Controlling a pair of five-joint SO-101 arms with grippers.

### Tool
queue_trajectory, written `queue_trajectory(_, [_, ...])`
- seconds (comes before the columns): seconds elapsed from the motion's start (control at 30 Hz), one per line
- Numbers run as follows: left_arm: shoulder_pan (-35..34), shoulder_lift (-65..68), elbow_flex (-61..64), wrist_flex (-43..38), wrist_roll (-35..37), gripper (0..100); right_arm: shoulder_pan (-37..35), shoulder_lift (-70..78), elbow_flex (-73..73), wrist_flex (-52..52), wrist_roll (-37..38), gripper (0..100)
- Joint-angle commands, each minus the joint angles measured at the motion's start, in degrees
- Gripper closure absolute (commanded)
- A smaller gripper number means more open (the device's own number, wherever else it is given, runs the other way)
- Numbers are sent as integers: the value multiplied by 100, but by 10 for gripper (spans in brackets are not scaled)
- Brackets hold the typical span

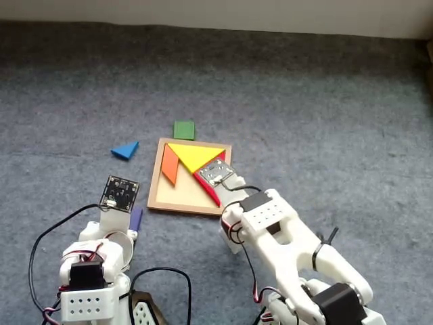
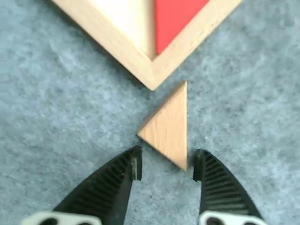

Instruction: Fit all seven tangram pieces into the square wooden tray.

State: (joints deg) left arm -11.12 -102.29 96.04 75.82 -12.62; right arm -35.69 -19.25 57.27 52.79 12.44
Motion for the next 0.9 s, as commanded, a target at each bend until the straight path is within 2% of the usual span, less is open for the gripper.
queue_trajectory(0.0, [-22,-145,110,26,18,994,-66,-13,-391,-101,-404,724])
queue_trajectory(0.33, [-22,-145,110,26,18,994,-92,-4,-418,-242,-431,703])
queue_trajectory(0.53, [-22,-145,110,26,18,994,-268,4,-690,-233,-923,739])
queue_trajectory(0.87, [-22,-145,110,26,18,994,-259,57,-743,-233,-914,742])
